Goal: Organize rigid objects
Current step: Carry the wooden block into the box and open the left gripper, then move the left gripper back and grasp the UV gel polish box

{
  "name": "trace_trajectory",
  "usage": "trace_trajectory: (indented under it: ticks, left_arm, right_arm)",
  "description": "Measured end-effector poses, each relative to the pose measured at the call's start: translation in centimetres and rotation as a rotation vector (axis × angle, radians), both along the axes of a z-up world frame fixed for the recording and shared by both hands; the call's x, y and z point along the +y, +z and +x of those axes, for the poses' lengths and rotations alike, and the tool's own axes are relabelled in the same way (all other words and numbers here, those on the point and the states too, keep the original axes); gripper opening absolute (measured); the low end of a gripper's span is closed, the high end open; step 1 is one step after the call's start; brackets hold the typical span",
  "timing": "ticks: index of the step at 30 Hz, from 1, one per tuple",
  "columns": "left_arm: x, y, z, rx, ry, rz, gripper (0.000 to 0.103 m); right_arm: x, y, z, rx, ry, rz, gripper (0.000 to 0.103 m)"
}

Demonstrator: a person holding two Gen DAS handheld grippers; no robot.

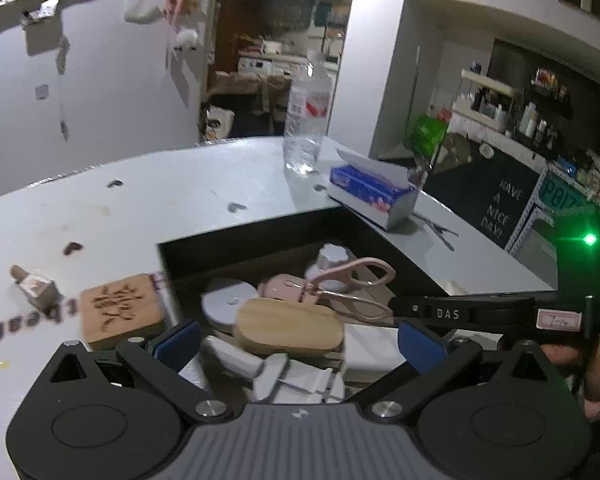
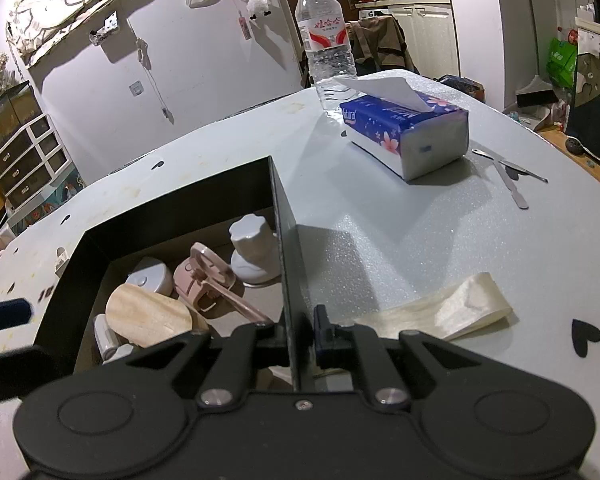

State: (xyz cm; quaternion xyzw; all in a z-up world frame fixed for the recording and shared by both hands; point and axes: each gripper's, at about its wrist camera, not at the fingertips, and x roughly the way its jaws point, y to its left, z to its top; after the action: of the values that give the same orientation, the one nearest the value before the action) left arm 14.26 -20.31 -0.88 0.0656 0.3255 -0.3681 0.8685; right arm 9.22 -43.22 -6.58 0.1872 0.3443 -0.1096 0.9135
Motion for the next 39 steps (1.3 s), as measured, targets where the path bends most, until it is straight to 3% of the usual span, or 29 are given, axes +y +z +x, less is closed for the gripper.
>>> trace_trajectory:
  ticks: [13,18,30,39]
  left_arm:
    - [6.7,-0.1,2.8,-0.072,0.209,0.012,0.103]
    - [8.5,-1.0,5.4,-0.124,0.248,0.067,0.103]
    - [12.4,-2.8,14.5,-0.169,0.2,0.106,0.103]
    - [12.8,-5.8,21.3,-0.069,0.12,0.159,0.103]
  right_arm:
    - [0.0,0.0,-0.1,-0.002,-0.001,-0.003,0.009]
    - [0.2,0.1,0.0,0.002,-0.001,-0.012,0.009]
    - [0.9,0.3,0.4,0.029,-0.012,-0.056,0.008]
    - [1.2,0.5,0.6,0.056,-0.044,-0.069,0.008]
